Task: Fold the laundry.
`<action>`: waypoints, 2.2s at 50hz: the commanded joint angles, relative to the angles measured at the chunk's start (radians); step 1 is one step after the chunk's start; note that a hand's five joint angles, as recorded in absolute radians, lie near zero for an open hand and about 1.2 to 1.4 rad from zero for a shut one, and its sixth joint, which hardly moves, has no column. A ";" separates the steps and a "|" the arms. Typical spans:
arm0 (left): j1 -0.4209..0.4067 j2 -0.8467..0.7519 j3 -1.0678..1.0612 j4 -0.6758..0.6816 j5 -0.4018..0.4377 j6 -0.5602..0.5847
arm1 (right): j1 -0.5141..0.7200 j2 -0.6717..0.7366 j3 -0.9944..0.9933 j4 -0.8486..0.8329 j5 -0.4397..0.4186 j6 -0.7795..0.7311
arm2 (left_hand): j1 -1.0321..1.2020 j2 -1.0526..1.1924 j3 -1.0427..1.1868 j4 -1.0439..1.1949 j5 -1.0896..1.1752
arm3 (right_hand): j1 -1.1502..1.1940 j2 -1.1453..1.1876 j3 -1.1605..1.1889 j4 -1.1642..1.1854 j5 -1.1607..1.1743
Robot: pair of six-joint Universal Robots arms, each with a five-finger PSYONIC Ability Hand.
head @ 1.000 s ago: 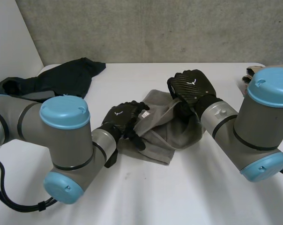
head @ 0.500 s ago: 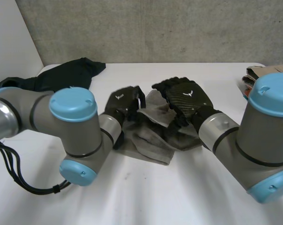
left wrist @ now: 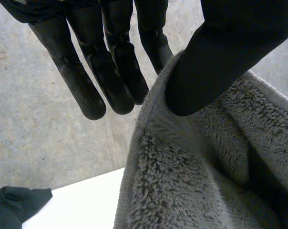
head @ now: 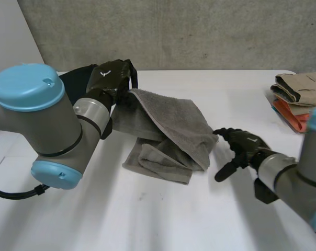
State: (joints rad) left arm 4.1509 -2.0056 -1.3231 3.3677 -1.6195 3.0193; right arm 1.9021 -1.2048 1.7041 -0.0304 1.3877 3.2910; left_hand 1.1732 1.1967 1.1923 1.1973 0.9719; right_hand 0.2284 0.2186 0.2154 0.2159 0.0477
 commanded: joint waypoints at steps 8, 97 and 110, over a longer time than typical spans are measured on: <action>0.000 0.116 -0.037 -0.005 -0.005 0.007 | 0.146 0.258 -0.268 -0.112 0.111 0.147 | 0.223 0.200 0.204 0.199 0.250 | 1.168 1.178 1.181 1.180 1.174; 0.120 0.238 -0.358 0.236 0.043 0.329 | -0.040 0.178 -0.367 -0.132 -0.164 -0.573 | 0.223 0.200 0.204 0.199 0.250 | -0.011 -0.001 0.002 0.001 -0.005; 0.126 0.261 -0.361 0.233 0.043 0.243 | -0.175 0.018 -0.166 0.096 -0.053 -0.148 | 0.223 0.200 0.204 0.199 0.250 | 0.083 0.092 0.096 0.095 0.089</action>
State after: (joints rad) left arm 4.2754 -1.7454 -1.6839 3.6007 -1.5766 3.2801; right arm 1.7812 -1.1701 1.4673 -0.0696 1.3203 3.0834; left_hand 1.1732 1.1993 1.1960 1.2018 0.9811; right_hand 0.2709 0.2623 0.2563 0.2568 0.0681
